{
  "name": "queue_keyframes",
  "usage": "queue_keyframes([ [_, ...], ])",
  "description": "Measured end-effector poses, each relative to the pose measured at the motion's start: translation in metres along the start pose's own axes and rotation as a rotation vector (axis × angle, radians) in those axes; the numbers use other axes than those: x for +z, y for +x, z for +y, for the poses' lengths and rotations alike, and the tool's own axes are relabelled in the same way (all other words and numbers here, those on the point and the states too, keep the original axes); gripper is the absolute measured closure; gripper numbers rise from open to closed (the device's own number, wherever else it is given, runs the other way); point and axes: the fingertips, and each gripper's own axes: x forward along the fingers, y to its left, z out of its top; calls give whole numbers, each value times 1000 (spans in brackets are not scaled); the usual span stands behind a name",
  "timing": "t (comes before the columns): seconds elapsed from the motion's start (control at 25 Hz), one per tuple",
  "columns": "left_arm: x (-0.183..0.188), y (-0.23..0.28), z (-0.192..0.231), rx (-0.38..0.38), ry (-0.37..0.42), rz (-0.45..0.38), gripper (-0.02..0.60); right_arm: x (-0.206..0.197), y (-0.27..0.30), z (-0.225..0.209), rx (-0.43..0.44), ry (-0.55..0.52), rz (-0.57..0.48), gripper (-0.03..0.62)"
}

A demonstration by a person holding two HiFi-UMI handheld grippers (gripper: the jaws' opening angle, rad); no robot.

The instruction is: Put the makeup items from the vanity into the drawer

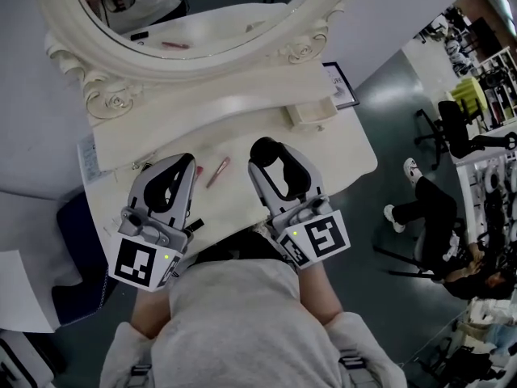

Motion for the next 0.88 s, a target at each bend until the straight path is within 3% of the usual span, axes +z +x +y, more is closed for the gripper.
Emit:
queue_keyframes([
  [0.88, 6, 52, -27, 134, 33, 8, 566, 10, -10, -102, 37, -10, -8, 368],
])
